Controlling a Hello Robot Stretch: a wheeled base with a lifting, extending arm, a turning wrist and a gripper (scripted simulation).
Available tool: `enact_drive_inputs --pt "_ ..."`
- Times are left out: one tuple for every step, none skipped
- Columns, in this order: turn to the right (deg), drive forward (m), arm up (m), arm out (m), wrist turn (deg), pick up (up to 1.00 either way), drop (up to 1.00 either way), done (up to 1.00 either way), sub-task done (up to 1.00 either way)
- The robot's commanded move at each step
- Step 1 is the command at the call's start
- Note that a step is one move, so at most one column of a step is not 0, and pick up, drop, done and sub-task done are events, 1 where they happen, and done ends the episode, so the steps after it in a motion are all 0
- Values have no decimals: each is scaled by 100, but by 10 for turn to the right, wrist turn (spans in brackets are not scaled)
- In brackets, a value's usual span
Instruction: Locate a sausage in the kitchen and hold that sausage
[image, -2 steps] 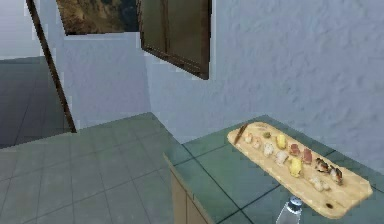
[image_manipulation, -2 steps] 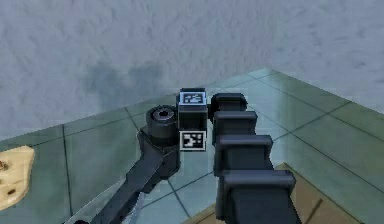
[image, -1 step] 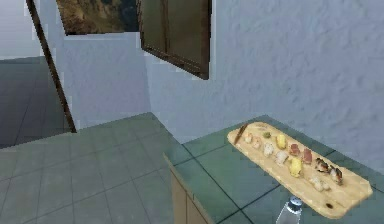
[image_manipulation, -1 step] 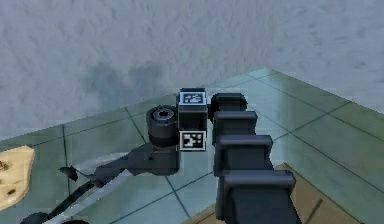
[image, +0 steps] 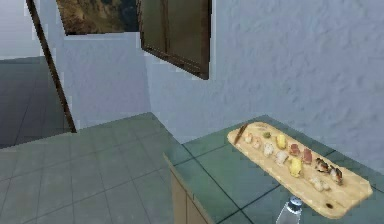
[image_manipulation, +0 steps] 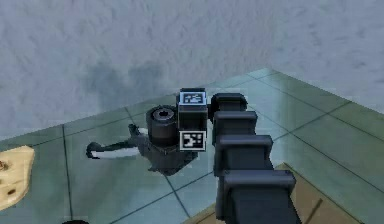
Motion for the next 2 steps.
enact_drive_inputs --pt "0 0 0 0 180 0 0 0 0" --pt "0 0 -10 0 0 0 0 0 0"
